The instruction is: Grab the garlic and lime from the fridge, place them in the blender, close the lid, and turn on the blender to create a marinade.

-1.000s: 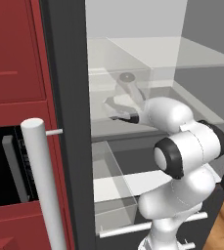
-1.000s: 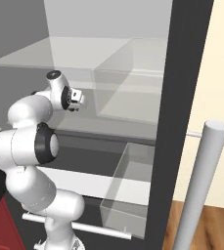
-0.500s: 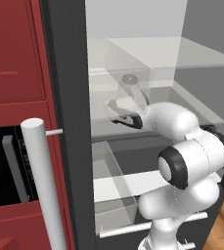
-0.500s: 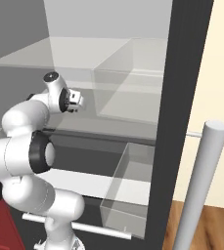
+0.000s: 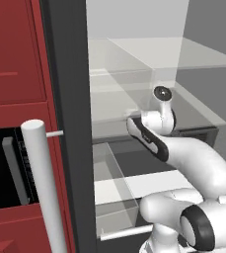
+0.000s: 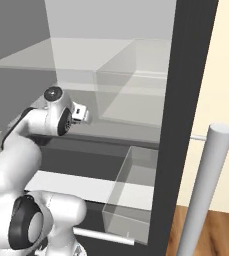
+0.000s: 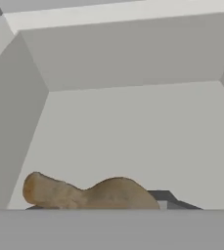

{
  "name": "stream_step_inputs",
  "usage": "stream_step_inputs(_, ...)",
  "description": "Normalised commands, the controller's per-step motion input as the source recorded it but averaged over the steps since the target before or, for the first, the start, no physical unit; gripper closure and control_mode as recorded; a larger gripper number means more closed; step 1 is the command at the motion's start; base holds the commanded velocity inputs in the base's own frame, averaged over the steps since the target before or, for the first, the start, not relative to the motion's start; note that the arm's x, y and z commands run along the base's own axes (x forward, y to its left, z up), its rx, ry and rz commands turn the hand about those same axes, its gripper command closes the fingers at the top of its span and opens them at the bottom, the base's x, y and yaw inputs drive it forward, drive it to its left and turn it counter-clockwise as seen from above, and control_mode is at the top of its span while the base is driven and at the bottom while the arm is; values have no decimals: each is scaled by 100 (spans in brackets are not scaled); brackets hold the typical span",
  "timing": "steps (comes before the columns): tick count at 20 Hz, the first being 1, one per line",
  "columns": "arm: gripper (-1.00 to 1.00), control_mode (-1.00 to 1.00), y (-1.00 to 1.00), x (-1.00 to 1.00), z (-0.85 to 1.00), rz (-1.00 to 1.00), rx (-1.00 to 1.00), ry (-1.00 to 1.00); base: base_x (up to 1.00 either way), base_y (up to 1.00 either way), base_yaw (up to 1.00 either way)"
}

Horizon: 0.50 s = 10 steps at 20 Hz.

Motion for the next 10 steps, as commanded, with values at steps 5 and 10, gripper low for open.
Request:
stream_step_inputs(5,100,-100,-45,-100,54,0,4,-9,0,0,0)
stream_step_inputs(10,100,-100,-34,-100,61,-2,0,0,0,0,0)
